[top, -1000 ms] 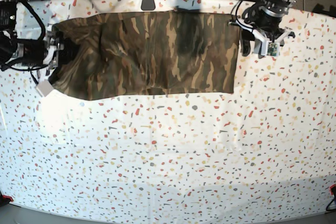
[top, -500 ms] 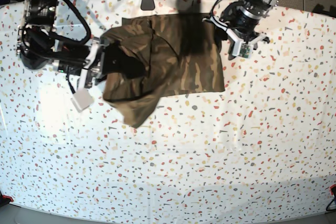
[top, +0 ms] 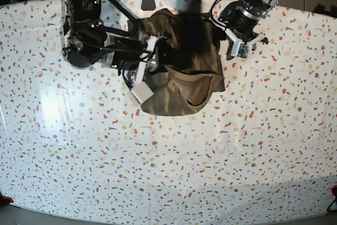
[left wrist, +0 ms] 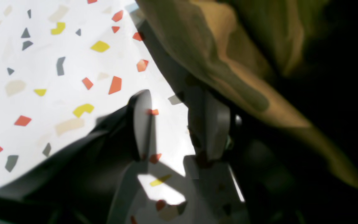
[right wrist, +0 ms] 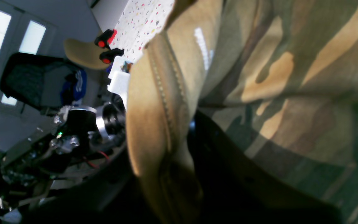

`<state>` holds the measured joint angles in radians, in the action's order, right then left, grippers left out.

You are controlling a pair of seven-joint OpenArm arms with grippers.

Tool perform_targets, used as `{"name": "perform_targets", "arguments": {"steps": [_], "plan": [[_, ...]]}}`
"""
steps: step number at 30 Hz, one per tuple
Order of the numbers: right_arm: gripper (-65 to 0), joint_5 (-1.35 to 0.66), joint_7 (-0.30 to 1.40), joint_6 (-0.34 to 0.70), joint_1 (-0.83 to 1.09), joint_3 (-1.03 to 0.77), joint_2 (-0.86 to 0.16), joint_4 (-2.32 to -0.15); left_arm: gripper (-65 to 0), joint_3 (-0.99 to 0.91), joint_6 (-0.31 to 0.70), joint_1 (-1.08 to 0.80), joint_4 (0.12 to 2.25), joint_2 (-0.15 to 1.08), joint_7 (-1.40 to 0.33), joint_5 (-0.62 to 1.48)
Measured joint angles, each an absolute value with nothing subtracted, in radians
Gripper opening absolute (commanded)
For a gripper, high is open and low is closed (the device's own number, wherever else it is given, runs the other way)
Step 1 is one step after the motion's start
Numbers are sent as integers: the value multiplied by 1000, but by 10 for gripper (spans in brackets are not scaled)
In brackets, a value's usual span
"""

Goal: Fold the T-shirt properly
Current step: 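Lift and fold the strip end over toward the left gripper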

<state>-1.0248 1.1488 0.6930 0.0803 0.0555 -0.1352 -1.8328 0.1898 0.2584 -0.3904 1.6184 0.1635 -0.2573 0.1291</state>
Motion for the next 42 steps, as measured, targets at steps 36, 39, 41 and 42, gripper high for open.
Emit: {"name": "perform_targets", "arguments": {"steps": [36,39,41,42], "plan": [[-408,-873,1071,693,-105,39,47,-1819,-384,123,-27,-402,1784,427,-432,82],[-409,-873,1071,693,-108,-36,1,-1819,-384,60,-32,-413,1818,430,-454,161],[-418,-872,1080,693,-108,-84,-41,-1819,-391,35,-23,-432,1876,430,-443,222],[-432,-871,1090,693,-108,-102,-63,-1819,-395,29,-1,-445,1912,430,-447,255]]}}
